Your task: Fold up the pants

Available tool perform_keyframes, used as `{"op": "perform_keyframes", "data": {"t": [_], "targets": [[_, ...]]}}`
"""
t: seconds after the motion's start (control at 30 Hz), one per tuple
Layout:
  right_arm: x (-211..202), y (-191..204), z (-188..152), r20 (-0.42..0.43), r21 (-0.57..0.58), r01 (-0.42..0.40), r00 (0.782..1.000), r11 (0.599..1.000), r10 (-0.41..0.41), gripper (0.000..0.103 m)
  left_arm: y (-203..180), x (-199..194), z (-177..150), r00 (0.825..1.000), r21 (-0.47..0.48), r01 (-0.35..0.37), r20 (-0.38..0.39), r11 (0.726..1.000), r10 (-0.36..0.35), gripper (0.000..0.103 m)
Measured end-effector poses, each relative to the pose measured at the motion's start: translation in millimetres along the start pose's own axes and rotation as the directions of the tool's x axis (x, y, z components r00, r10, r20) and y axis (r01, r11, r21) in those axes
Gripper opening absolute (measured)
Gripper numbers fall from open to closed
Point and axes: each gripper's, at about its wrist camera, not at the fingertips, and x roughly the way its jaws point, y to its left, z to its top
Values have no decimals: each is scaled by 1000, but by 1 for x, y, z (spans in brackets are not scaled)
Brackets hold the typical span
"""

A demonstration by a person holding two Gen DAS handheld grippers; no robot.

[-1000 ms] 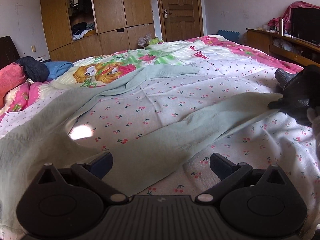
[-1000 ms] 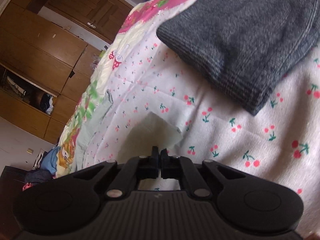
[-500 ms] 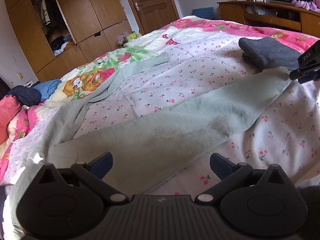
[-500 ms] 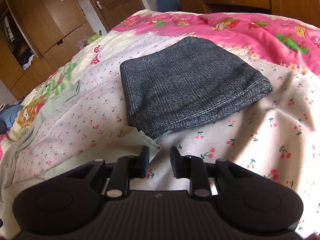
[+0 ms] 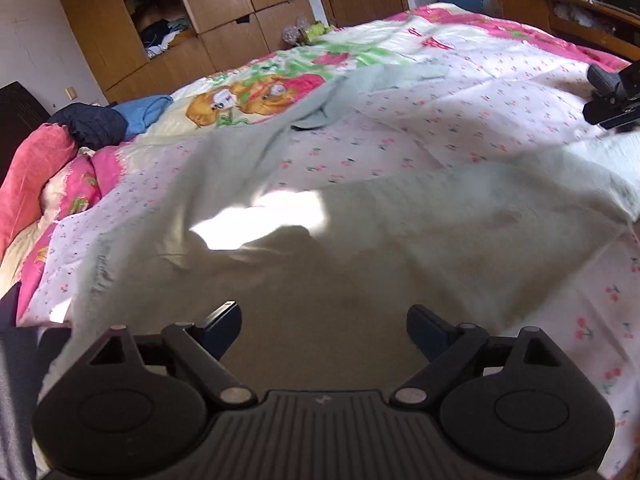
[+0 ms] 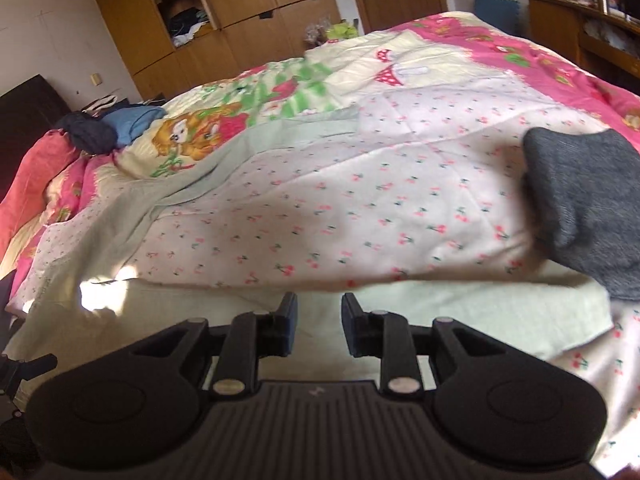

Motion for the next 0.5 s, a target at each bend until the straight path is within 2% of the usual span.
{"op": "perform_keyframes", "data": {"t": [0.03, 0.1, 0.2, 0.27, 0.33, 0.37, 0.4, 0.43, 0.5], "targets": [[19, 21, 15, -33, -2, -33, 999, 999, 33, 30, 20, -2, 3, 1000, -20, -6, 26, 1000, 6, 103], [55, 58, 41, -76, -10, -98, 992, 995, 97, 31, 62, -5, 12, 995, -40, -26, 94, 999, 30, 103], [103, 119, 74, -112, -80, -141, 985, 987, 131, 32, 126, 0, 18, 975, -81, -146, 156, 986, 157, 103], [128, 167, 85, -101, -140, -198, 978, 970, 185, 31, 169, 15, 5, 969, -177, -188, 126, 966, 212, 103], [147, 212, 84, -120, -172, -255, 964, 951, 237, 32, 200, 33, -18, 975, -254, -200, 45, 946, 219, 97], [154, 229, 81, -141, -188, -287, 954, 939, 264, 31, 212, 41, -32, 976, -275, -207, 7, 939, 218, 91], [159, 246, 77, -163, -211, -316, 944, 925, 285, 30, 221, 47, -44, 975, -278, -220, -23, 935, 222, 89], [165, 268, 74, -185, -245, -337, 937, 909, 297, 29, 230, 50, -55, 973, -284, -227, -35, 932, 226, 90], [172, 293, 69, -202, -300, -346, 934, 889, 295, 30, 253, 48, -70, 982, -341, -181, -9, 923, 190, 94]]}}
